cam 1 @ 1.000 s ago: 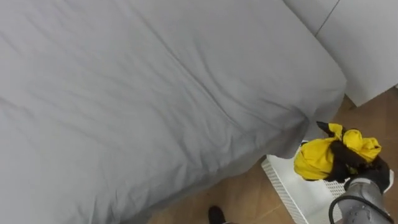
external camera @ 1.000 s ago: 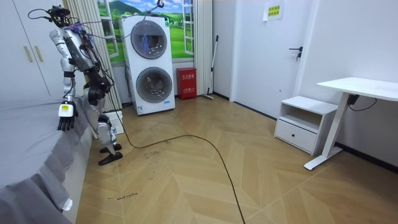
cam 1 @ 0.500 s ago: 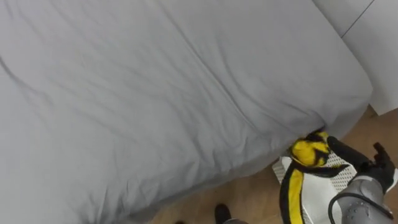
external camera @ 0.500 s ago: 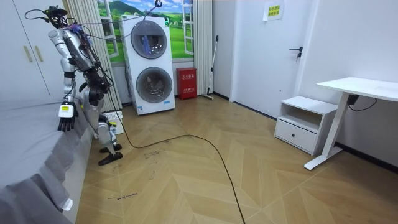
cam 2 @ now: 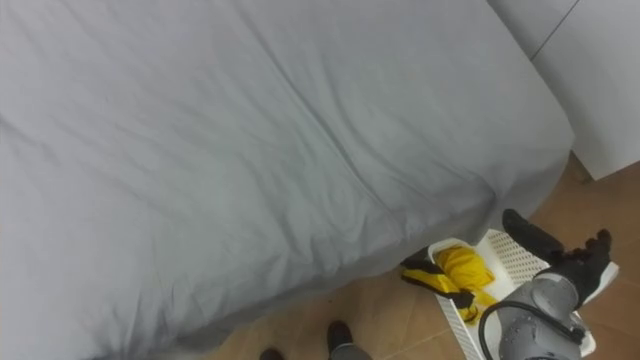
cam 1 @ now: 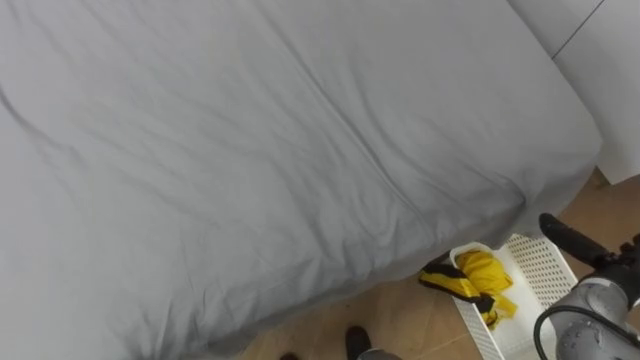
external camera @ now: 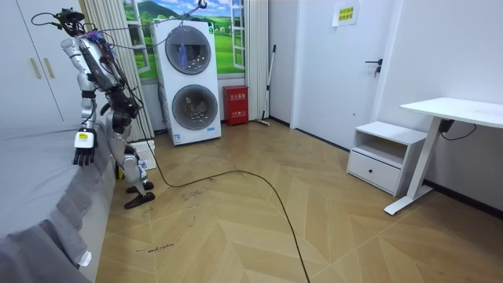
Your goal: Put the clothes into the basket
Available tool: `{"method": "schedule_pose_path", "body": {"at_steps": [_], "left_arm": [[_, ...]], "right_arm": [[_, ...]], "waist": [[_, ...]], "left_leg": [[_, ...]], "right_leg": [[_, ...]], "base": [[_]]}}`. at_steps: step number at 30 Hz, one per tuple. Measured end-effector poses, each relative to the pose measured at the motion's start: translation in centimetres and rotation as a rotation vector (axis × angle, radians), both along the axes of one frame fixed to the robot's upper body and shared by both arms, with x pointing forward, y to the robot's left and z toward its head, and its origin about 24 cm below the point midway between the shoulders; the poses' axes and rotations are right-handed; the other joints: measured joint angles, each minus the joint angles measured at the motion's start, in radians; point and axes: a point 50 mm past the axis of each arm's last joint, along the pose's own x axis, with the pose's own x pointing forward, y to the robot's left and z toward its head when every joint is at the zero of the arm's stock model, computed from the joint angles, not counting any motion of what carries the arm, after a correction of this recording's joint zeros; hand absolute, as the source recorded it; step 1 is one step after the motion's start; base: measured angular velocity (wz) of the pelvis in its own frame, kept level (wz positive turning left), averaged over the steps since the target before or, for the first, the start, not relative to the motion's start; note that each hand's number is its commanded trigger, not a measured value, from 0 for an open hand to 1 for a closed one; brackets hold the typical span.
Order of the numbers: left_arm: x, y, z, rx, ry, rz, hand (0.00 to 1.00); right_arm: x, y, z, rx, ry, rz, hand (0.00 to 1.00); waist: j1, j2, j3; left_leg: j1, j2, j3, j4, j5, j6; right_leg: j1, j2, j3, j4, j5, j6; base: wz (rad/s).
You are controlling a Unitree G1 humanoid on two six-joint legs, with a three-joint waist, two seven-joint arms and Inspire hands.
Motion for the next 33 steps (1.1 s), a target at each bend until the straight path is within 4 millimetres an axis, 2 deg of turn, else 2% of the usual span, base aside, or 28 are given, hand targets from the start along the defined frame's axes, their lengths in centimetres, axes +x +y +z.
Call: {"method": "schedule_pose_path", "body": {"at_steps": [17, 22, 25, 27, 29, 31, 33], "left_arm": [[-0.1, -0.2, -0.1, -0.008, 0.004, -0.033, 0.00], [-0.6, -0.2, -0.2, -0.022, 0.014, -0.037, 0.00], [-0.9, -0.3, -0.3, -0.025, 0.020, -0.080, 0.00], [-1.4, -0.4, -0.4, -0.014, 0.025, -0.125, 0.00], [-1.7, -0.4, -0.4, -0.004, 0.019, -0.142, 0.00], [-1.9, -0.6, -0.4, -0.001, 0.023, -0.161, 0.00], [-2.2, -1.1, -0.5, 0.005, 0.028, -0.204, 0.00]], "right_arm": [[0.5, 0.9, 0.4, -0.075, 0.007, 0.078, 0.00], [-0.3, 0.9, -0.1, -0.071, -0.001, 0.131, 0.00], [-1.6, 1.0, -1.3, -0.044, 0.036, 0.161, 0.00], [-3.0, 2.0, -3.0, -0.005, 0.089, 0.230, 0.00], [-4.1, 3.2, -4.2, 0.041, 0.114, 0.272, 0.00], [-5.1, 4.5, -5.7, 0.098, 0.155, 0.305, 0.00], [-6.4, 6.3, -7.3, 0.201, 0.185, 0.336, 0.00]], "waist": [[0.006, 0.010, 0.0007], [0.008, 0.011, -0.0002], [0.023, 0.009, 0.0004], [0.027, -0.001, 0.0020], [0.033, -0.009, -0.0006], [0.032, -0.021, -0.0030], [0.032, -0.036, -0.0088]], "left_leg": [[-0.001, -0.001, 0.006, -0.001, 0.000, 0.000], [0.041, 0.002, -0.006, -0.002, 0.000, 0.000], [0.099, 0.003, -0.022, -0.012, 0.000, -0.001], [0.164, 0.002, -0.025, -0.036, -0.001, -0.001], [0.194, 0.000, -0.033, -0.041, -0.002, -0.003], [0.223, 0.000, -0.051, -0.045, -0.002, -0.004], [0.272, -0.001, -0.093, -0.053, -0.003, -0.005]], "right_leg": [[-0.011, 0.001, 0.009, 0.014, -0.003, -0.002], [0.053, 0.001, -0.011, -0.015, -0.003, -0.002], [0.128, 0.002, -0.025, -0.048, -0.005, 0.000], [0.201, 0.000, -0.045, -0.071, -0.014, 0.003], [0.241, -0.006, -0.067, -0.081, -0.026, 0.008], [0.290, -0.007, -0.090, -0.104, -0.024, 0.004], [0.377, -0.005, -0.130, -0.158, -0.021, 0.007]], "base": [[0.00], [0.08], [0.11], [0.16], [0.30], [0.41], [0.51]]}}
